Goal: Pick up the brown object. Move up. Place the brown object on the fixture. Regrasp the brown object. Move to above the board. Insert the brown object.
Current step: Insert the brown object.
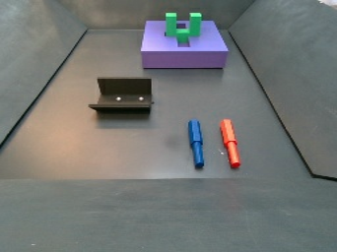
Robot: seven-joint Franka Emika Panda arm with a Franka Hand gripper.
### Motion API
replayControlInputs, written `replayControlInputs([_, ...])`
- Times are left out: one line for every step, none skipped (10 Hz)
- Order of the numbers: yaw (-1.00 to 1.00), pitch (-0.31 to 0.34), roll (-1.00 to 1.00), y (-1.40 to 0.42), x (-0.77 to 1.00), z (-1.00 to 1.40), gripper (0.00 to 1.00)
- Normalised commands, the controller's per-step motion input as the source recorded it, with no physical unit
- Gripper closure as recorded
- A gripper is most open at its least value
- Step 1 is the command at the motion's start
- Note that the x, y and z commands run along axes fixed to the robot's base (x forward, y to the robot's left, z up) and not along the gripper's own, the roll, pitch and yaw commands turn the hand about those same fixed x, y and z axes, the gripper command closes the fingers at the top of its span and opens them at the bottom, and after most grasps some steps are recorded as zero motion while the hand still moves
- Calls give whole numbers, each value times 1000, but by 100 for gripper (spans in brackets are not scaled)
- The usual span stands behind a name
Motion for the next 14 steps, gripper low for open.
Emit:
replayControlInputs([-786,-1,-234,-91,0,-114,100])
replayControlInputs([-809,-7,-224,-77,0,-134,100])
replayControlInputs([-814,-3,-220,-71,0,-157,100])
replayControlInputs([-834,0,-201,-51,0,-220,100])
replayControlInputs([-863,14,-174,-23,0,-311,100])
replayControlInputs([-869,33,-167,-9,0,-337,100])
replayControlInputs([-871,46,-167,-3,0,-349,100])
replayControlInputs([-871,50,-167,0,0,-351,100])
replayControlInputs([-869,50,-167,0,0,-354,100])
replayControlInputs([-869,54,-166,0,0,-357,100])
replayControlInputs([-871,71,-163,0,0,-371,100])
replayControlInputs([-871,83,-164,0,0,-374,100])
replayControlInputs([-869,106,-166,0,0,-374,100])
replayControlInputs([-866,131,-167,0,0,-374,100])
